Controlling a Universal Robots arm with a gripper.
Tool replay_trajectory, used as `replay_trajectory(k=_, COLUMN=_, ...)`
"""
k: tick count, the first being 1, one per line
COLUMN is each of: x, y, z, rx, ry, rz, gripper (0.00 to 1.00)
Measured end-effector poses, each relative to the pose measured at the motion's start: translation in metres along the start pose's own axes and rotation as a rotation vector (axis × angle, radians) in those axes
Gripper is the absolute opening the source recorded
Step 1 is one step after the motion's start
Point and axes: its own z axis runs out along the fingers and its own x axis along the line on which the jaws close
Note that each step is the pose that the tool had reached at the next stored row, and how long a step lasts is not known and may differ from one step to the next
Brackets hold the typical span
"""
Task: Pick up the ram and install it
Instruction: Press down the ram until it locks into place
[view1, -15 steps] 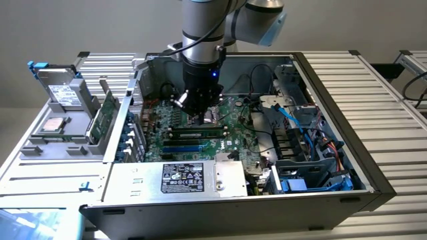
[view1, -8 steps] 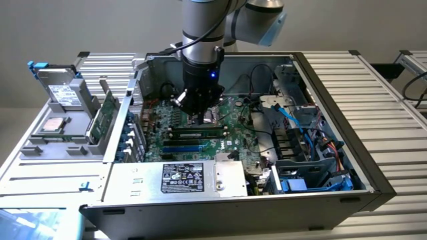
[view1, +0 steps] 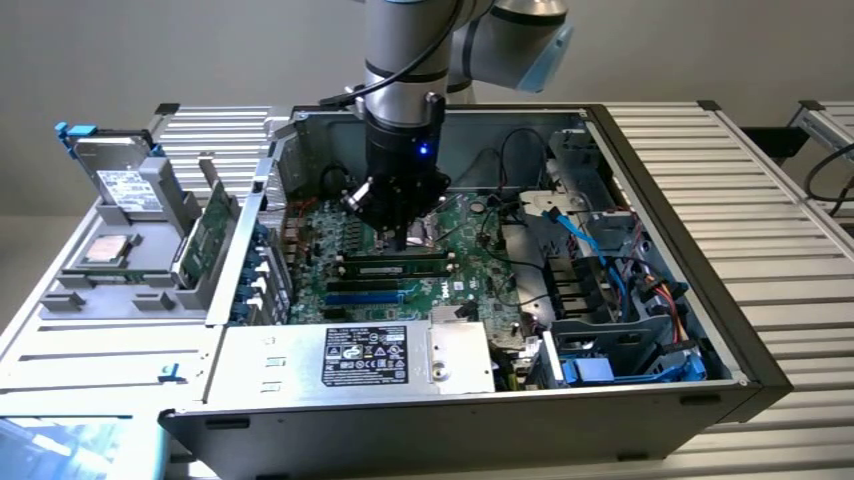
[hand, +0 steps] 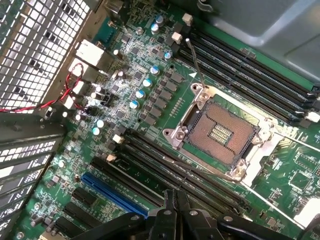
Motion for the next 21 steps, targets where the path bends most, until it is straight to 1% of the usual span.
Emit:
replay_trajectory(k=3, x=0.0000, y=0.0000, z=-0.0002, rx=0.0110, ry=0.0068, rz=0.024, gripper=0.12)
replay_trajectory(k=5, x=0.0000, y=0.0000, z=-0.0003, rx=0.0164, ry=0.0090, rz=0.040, gripper=0.12)
replay_trajectory(k=6, x=0.0001, y=0.0000, z=-0.0005, rx=0.0187, ry=0.0088, rz=0.048, gripper=0.12)
replay_trajectory(k=8, x=0.0001, y=0.0000, z=-0.0007, rx=0.0230, ry=0.0044, rz=0.064, gripper=0.12)
replay_trajectory(k=11, x=0.0001, y=0.0000, z=-0.0011, rx=0.0279, ry=-0.0066, rz=0.090, gripper=0.12)
replay_trajectory(k=14, x=0.0001, y=0.0000, z=-0.0013, rx=0.0307, ry=-0.0163, rz=0.120, gripper=0.12)
replay_trajectory(k=15, x=0.0001, y=0.0000, z=-0.0014, rx=0.0313, ry=-0.0186, rz=0.130, gripper=0.12)
replay_trajectory(k=17, x=0.0001, y=0.0000, z=-0.0015, rx=0.0314, ry=-0.0214, rz=0.153, gripper=0.12)
replay_trajectory(k=21, x=0.0001, y=0.0000, z=-0.0015, rx=0.0300, ry=-0.0240, rz=0.203, gripper=0.12)
